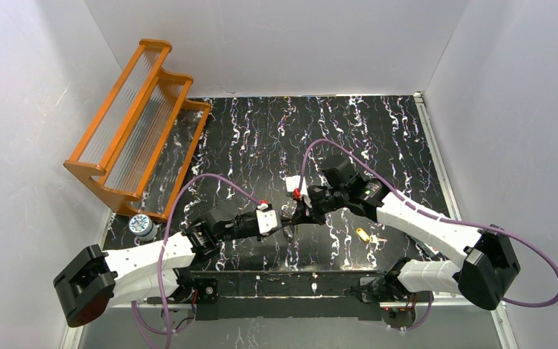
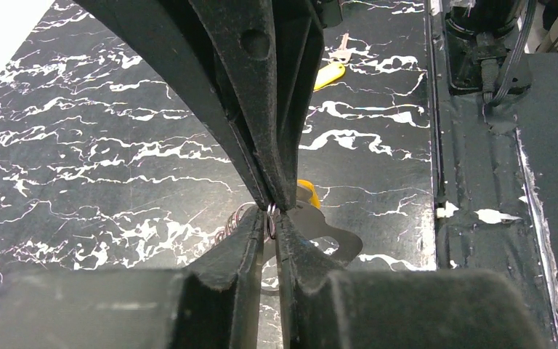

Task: Put the keys on the keyring
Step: Adjust the key on the keyring.

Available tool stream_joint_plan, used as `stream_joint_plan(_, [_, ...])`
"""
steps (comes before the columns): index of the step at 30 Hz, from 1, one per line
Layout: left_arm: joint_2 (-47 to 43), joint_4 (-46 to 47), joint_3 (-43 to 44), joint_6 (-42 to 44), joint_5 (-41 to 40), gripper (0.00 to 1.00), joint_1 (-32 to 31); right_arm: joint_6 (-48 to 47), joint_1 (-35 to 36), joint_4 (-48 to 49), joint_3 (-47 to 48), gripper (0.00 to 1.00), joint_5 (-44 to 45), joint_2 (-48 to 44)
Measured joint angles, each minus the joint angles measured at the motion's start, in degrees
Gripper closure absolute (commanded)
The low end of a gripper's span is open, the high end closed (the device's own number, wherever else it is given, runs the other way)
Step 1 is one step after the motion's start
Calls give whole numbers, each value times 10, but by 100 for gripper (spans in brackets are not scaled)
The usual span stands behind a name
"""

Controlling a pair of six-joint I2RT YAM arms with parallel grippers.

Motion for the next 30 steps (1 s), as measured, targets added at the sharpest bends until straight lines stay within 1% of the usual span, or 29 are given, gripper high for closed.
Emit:
stream_joint_plan(2, [0,1,0,-2,0,100,0,0,0,1,0,99,0,0])
stream_joint_plan(8, [3,4,0,-5,-1,100,0,0,0,0,-1,99,1,-1])
stream_joint_plan(9, [3,4,0,-5,-1,100,0,0,0,1,-1,94,1,-1])
stream_joint_plan(12, [3,4,0,-5,-5,100,0,0,1,1,-1,74,5,-3])
stream_joint_plan(13, [3,5,0,-5,-7,100,0,2,1,1,-2,67,7,-4])
stream_joint_plan(14, [3,6,0,-5,-10,100,0,3,1,2,-3,58,9,-6])
stream_joint_plan(15, [2,6,0,-6,-15,100,0,5,2,5,-7,52,12,-10])
stream_joint_plan(16, [0,7,0,-8,-21,100,0,5,2,11,-12,46,16,-17])
stream_joint_plan(18, [-7,15,-4,-14,-26,100,0,7,3,29,-28,41,35,-34])
stream_joint_plan(21, [-27,54,-28,-31,-36,100,0,9,2,64,-72,39,65,-76])
stream_joint_plan(25, [-49,126,-70,-52,-39,100,0,13,1,123,-132,40,93,-137])
stream_joint_plan(28, [-58,180,-96,-64,-36,100,0,17,1,169,-160,44,95,-172])
stream_joint_plan(30, [-63,213,-108,-70,-35,100,0,22,1,198,-171,49,90,-191])
